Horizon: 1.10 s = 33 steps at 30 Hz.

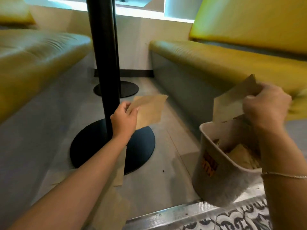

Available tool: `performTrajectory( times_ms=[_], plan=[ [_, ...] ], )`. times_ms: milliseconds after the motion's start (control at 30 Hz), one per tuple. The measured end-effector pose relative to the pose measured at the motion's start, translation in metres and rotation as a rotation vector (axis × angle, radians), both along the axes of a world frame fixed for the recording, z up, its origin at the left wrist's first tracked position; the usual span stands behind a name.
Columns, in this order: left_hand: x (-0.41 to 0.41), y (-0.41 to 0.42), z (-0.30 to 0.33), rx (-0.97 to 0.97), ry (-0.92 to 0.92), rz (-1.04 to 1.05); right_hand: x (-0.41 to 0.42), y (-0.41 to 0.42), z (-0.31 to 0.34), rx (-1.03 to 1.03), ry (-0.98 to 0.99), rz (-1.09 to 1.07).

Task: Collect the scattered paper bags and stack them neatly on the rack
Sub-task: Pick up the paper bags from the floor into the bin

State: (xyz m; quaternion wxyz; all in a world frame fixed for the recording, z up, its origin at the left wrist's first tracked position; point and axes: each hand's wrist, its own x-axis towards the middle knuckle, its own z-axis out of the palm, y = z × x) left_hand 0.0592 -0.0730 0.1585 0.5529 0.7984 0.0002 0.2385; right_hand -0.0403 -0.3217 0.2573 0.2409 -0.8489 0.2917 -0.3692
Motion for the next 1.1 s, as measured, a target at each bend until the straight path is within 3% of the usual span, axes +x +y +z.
performTrajectory(
  times_ms=[133,267,433,667,800,900,1100],
  plan=[
    [-0.021,-0.052,0.045,-0.083,-0.115,-0.042,-0.015,-0.04,-0.002,0.048,0.203,-0.091],
    [-0.037,-0.102,0.066,0.08,-0.053,-0.237,-0.022,-0.047,-0.031,0.145,0.388,-0.021],
    [-0.055,-0.159,0.064,0.261,-0.026,-0.412,-0.024,-0.055,-0.029,0.191,0.289,0.019],
    [-0.066,-0.206,0.038,0.28,0.146,-0.547,-0.02,-0.048,-0.034,0.181,0.258,0.087],
    [-0.065,-0.182,0.015,0.288,0.194,-0.524,-0.012,-0.033,-0.046,0.174,0.33,0.174],
    [-0.053,-0.138,-0.018,0.321,0.262,-0.398,-0.003,-0.012,-0.056,0.186,0.379,0.277],
    [-0.028,-0.026,-0.109,0.689,0.646,-0.138,0.022,0.051,-0.095,0.057,0.521,0.468]
  ],
)
